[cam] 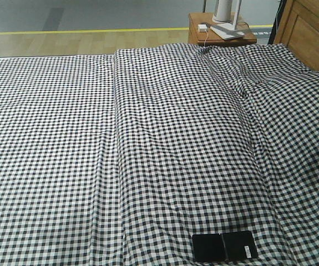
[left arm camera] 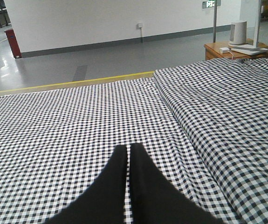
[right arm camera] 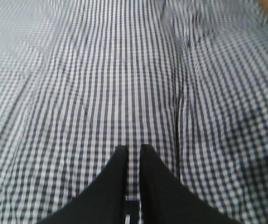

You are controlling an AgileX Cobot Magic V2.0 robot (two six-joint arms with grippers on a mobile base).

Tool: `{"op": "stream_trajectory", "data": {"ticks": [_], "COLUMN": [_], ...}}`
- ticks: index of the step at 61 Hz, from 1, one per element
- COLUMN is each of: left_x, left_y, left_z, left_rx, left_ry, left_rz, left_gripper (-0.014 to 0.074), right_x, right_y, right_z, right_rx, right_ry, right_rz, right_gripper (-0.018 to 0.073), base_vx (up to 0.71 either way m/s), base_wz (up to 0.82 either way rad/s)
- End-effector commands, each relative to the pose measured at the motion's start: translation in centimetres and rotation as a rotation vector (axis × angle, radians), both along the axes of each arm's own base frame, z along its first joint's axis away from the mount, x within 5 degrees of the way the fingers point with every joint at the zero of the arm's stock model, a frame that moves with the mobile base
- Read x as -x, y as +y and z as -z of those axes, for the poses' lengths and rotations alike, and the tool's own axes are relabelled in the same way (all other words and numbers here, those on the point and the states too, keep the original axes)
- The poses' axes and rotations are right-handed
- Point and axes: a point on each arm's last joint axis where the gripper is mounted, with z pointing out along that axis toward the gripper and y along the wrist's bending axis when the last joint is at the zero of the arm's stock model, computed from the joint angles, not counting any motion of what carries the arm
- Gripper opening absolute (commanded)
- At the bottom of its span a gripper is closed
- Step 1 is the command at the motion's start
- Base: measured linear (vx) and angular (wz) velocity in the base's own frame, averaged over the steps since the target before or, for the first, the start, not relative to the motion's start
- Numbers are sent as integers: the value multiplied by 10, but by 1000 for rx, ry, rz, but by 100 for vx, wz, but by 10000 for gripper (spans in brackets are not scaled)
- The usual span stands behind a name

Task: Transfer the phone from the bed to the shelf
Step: 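Lower the right gripper toward the dark phone lying on the bed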

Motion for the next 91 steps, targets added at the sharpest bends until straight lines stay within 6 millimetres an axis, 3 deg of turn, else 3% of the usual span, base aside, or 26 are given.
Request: {"op": "stream_trajectory", "data": {"ticks": [1,20,39,62,79,91], "left_x": [1,1,1,1,1,1], "left_y": [0,0,0,0,0,0], "left_z": [-15,-15,-15,-15,-15,-15], "left_rx": [10,10,10,10,10,10], "left_ry": [-106,-106,-106,-106,-106,-106], "left_rz": [4,4,4,4,4,4], "left_gripper": [1,1,1,1,1,1], "right_x": [-10,-17,-18,-23,-44,-78], "right_y": [-1,0,0,-2,-43,-69], "right_z": [-5,3,2,26,54,94], "right_rx": [9,-35,-39,-114,-236,-401], "right_ry": [-17,43,35,279,431,482], "right_rz": [6,35,37,108,158,100], "right_gripper": [188,730,700,685,669,658], "base_vx": [0,0,0,0,0,0], "base_wz": [0,0,0,0,0,0]}}
